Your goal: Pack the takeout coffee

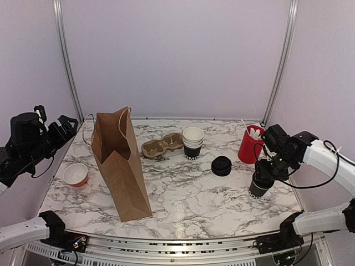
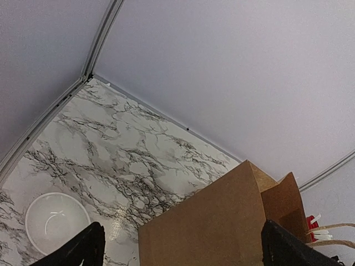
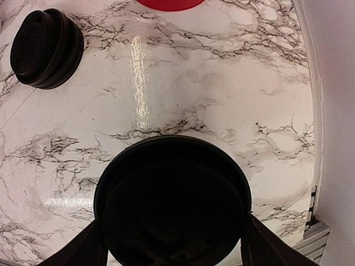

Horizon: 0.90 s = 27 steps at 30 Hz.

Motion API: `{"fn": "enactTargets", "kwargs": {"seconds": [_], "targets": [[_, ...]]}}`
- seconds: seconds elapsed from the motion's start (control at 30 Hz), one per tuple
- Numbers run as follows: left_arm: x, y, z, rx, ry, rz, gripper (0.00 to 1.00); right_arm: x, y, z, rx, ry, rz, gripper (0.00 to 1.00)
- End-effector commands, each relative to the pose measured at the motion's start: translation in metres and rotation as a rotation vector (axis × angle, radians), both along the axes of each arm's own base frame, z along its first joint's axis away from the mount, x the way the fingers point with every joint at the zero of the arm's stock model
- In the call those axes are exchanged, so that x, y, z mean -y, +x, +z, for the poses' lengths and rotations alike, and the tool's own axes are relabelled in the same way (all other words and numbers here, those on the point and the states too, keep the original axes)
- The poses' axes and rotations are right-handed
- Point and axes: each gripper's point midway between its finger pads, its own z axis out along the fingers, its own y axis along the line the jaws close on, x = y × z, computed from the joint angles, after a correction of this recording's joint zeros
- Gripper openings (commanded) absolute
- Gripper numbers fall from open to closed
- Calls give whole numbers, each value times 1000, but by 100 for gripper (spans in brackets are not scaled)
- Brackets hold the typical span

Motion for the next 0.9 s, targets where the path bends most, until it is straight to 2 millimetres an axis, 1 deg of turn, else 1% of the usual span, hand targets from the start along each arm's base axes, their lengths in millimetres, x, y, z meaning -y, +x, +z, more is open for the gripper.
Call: {"fn": "enactTargets", "kwargs": {"seconds": [0.0,0.17,0.3,0.5,0.67,0.87], "targets": [[4,3,1,13,-22,-16,99,-1,3,1,17,20,-14,79],[5,3,2,15,-28,-20,99,-7,1,-5,7,58,-12,78],[5,2,4,20,-29,-21,99,-9,2,-2,11,73,-15,71],[6,3,4,19,-31,-24,99,-11,6,16,46,88,-15,59],[8,5,3,13,-35,-28,99,-16,12,34,82,112,4,58],[9,6,2,9,-36,-31,99,-32,22,61,132,182,57,56]]}}
